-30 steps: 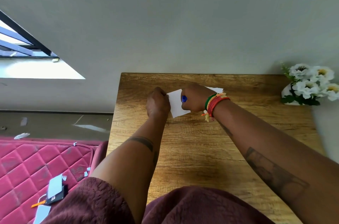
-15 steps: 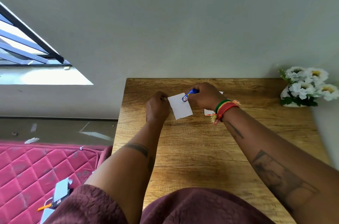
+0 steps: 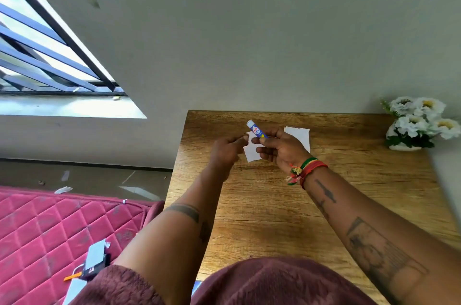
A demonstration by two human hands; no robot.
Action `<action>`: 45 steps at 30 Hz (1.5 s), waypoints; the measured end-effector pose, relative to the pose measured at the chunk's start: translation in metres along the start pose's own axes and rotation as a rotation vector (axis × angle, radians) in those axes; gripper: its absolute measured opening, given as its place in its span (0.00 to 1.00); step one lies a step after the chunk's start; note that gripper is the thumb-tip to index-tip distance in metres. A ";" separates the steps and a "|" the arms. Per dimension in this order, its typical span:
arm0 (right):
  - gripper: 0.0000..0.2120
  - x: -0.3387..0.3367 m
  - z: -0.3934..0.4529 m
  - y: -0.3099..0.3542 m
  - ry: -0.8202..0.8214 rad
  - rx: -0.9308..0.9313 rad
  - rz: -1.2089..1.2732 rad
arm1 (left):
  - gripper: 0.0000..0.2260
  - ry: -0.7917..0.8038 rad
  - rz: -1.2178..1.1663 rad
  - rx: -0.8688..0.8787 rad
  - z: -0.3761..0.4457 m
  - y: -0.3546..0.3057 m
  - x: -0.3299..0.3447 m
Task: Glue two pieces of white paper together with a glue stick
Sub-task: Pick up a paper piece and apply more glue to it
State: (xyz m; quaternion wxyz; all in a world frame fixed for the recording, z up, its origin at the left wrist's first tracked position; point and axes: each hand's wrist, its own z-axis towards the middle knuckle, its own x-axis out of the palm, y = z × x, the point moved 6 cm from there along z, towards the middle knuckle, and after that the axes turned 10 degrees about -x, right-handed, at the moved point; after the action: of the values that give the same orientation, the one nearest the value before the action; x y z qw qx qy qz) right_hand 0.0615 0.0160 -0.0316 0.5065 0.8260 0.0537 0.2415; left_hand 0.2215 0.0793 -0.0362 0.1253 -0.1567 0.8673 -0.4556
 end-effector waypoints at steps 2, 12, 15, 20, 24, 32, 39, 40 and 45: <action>0.08 0.006 -0.004 -0.001 0.040 -0.024 0.008 | 0.08 0.117 -0.105 -0.038 -0.009 -0.002 0.015; 0.09 0.002 -0.013 0.013 0.142 -0.134 -0.605 | 0.08 0.248 -0.192 0.007 -0.024 -0.019 0.029; 0.10 0.000 -0.015 0.018 0.059 -0.193 -0.713 | 0.09 0.209 -0.132 0.035 -0.025 -0.021 0.028; 0.15 0.007 -0.023 0.021 0.014 -0.255 -0.820 | 0.09 0.213 -0.119 0.070 -0.026 -0.023 0.030; 0.20 0.013 -0.030 0.019 0.098 -0.225 -0.697 | 0.08 0.186 -0.119 0.080 -0.026 -0.024 0.029; 0.07 0.005 -0.032 0.025 0.038 -0.279 -0.727 | 0.11 0.188 -0.112 0.100 -0.028 -0.024 0.027; 0.16 0.011 -0.032 0.016 0.104 -0.239 -0.712 | 0.10 0.147 -0.093 0.113 -0.028 -0.026 0.025; 0.14 0.011 -0.031 0.016 0.096 -0.244 -0.738 | 0.10 0.142 -0.089 0.112 -0.028 -0.025 0.024; 0.09 0.008 -0.029 0.014 0.009 -0.241 -0.743 | 0.10 0.167 -0.067 0.088 -0.028 -0.019 0.026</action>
State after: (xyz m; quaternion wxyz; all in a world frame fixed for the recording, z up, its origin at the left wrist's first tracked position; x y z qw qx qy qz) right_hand 0.0528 0.0359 -0.0064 0.6525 0.6839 0.3226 0.0497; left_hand 0.1908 0.0803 -0.0073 0.0440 -0.1414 0.8481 -0.5087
